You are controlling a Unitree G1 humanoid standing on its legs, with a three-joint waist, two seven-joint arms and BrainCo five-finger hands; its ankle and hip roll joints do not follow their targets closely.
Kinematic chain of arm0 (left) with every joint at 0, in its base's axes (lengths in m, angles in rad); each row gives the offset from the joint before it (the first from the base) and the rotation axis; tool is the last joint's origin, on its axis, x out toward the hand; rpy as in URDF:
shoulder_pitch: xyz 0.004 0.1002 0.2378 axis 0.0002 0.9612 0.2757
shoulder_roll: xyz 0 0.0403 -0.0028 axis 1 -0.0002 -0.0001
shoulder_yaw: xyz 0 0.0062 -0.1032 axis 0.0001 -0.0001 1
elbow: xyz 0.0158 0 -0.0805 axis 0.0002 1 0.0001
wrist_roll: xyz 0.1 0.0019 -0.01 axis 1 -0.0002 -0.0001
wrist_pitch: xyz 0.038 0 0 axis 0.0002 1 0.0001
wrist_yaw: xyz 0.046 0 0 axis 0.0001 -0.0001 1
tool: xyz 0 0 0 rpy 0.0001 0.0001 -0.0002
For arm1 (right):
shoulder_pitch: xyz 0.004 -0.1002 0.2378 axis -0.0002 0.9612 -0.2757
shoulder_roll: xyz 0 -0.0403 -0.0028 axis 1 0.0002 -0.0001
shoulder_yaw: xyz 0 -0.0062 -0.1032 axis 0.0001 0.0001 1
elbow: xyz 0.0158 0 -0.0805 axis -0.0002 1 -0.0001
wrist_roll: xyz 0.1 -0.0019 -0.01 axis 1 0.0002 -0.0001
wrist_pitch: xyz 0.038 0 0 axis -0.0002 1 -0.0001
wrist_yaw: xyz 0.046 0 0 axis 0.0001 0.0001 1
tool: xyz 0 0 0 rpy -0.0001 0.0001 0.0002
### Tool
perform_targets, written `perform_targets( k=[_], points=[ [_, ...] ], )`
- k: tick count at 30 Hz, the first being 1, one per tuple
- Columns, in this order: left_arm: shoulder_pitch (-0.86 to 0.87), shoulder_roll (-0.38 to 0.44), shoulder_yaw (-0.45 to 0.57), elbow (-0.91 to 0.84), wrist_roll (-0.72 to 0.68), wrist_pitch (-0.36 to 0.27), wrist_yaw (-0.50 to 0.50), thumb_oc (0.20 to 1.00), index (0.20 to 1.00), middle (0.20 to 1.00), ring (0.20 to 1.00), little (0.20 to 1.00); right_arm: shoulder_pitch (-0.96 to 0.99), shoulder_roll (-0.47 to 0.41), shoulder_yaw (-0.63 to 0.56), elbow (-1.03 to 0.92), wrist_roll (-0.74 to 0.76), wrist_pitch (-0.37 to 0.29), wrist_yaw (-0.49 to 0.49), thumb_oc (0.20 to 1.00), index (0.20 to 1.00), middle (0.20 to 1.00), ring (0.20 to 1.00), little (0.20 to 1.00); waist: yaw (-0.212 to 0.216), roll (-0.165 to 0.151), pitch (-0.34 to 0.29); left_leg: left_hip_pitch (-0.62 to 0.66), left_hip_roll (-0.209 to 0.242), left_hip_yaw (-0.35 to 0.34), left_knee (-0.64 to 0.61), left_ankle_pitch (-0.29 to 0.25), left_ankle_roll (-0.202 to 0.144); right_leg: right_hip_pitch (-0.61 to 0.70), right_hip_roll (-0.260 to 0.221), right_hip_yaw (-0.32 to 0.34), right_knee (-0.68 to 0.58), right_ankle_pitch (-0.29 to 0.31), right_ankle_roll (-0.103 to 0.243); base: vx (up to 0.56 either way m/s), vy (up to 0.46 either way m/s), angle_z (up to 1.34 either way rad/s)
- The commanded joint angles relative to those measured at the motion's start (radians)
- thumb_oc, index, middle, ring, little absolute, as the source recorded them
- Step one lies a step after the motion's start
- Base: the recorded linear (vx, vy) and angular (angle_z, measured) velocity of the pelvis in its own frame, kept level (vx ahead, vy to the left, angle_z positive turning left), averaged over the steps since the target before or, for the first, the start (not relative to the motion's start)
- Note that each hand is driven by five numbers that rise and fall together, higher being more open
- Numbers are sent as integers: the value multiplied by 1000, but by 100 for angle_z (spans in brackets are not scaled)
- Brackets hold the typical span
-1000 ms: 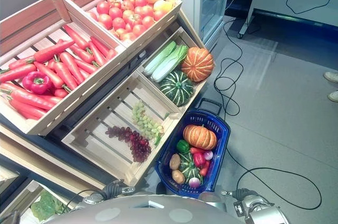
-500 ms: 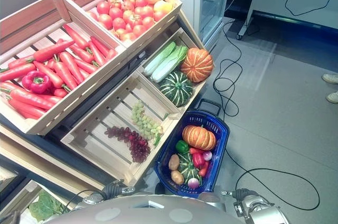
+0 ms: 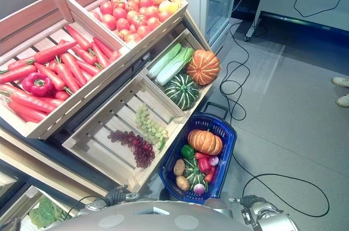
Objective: Pick up fruits and vegetables into the basket
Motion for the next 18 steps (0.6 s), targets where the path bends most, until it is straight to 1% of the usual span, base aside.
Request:
perform_targets(
  k=[1,4,9,12,14,16,17,18],
  points=[
    [-68,15,-23,41,-27,-3,2,1000,1000,1000,1000,1000,-49,-6,6,58,19,3,-18,1000,1000,1000,1000,1000,22,-32,61,-26,39,-4,4,-35,-26,-39,-90,4,9,45,91,0,0,0],
    [-80,16,-32,36,-48,-3,6,1000,1000,1000,1000,1000,-63,-9,15,56,28,-1,-24,1000,1000,1000,1000,1000,22,-27,94,-64,39,-9,4,-23,-26,-77,-90,4,9,57,90,-54,-16,1],
    [-144,14,-58,10,-112,-50,9,1000,1000,1000,1000,1000,-135,-15,43,24,61,8,-45,1000,1000,1000,1000,1000,15,-17,195,-178,35,-16,4,15,-26,-192,-83,9,9,91,85,-194,-15,-1],
    [-189,8,-83,-14,-148,-91,5,1000,1000,1000,1000,1000,-178,-23,56,5,87,14,-54,1000,1000,1000,1000,1000,13,-14,248,-243,30,-30,4,39,-25,-251,-75,9,9,107,79,-152,-21,1],
    [-208,6,-100,-25,-155,-115,2,1000,1000,1000,1000,1000,-193,-26,61,-1,105,15,-61,1000,1000,1000,1000,1000,15,-15,267,-267,27,-37,4,47,-25,-271,-73,5,12,110,78,-104,-24,6],
    [-243,12,-135,-63,-167,-170,-13,1000,1000,1000,1000,1000,-217,-36,67,-14,130,19,-64,1000,1000,1000,1000,1000,16,-15,296,-295,22,-47,4,52,-24,-299,-70,1,28,106,76,-95,-11,6],
    [-247,12,-139,-70,-170,-175,-14,1000,1000,1000,1000,1000,-220,-38,67,-16,133,20,-63,1000,1000,1000,1000,1000,16,-16,299,-298,22,-47,4,53,-24,-302,-70,1,31,105,76,-84,-4,8],
    [-264,17,-157,-107,-197,-201,-26,1000,1000,1000,1000,1000,-235,-45,70,-24,141,27,-63,1000,1000,1000,1000,1000,18,-15,313,-311,21,-48,4,56,-23,-322,-70,0,54,99,76,-82,-2,9]
  ],
)
